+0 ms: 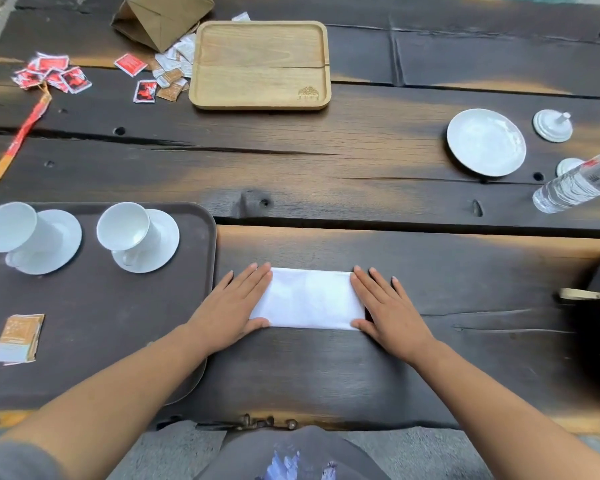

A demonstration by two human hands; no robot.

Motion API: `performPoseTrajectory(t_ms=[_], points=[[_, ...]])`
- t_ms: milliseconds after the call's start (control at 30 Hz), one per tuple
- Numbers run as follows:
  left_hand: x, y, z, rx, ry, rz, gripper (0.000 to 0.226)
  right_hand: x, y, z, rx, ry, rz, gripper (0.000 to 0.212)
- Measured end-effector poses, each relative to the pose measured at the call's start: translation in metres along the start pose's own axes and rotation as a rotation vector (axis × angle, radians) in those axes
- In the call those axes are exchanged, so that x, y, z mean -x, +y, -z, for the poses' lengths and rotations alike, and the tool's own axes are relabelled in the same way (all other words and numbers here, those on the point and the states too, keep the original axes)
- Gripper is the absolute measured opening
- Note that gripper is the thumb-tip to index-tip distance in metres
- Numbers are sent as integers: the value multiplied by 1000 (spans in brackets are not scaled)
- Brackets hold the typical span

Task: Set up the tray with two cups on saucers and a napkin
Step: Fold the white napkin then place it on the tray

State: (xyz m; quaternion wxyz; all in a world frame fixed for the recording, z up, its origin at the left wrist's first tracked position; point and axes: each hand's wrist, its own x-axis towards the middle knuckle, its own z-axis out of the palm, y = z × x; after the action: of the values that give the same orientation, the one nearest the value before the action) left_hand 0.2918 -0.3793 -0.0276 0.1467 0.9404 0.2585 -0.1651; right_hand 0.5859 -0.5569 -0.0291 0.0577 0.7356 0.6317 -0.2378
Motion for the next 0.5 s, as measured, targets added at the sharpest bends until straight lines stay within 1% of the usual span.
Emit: performPoseTrajectory(t_ms=[133,233,333,400,500], points=[[0,1,0,11,-18,12,87,0,0,0,-15,1,3,89],[0,3,3,86,-19,36,88,0,-1,2,-27,-1,-2,88],[4,8,6,249,89,82,90,2,-1,6,-106,21,-23,84],[8,13,6,360,175,158,90,5,-3,10,-192,70,-64,81],[11,24,3,505,278,309,83,9,-11,14,-254,208,-250,74]])
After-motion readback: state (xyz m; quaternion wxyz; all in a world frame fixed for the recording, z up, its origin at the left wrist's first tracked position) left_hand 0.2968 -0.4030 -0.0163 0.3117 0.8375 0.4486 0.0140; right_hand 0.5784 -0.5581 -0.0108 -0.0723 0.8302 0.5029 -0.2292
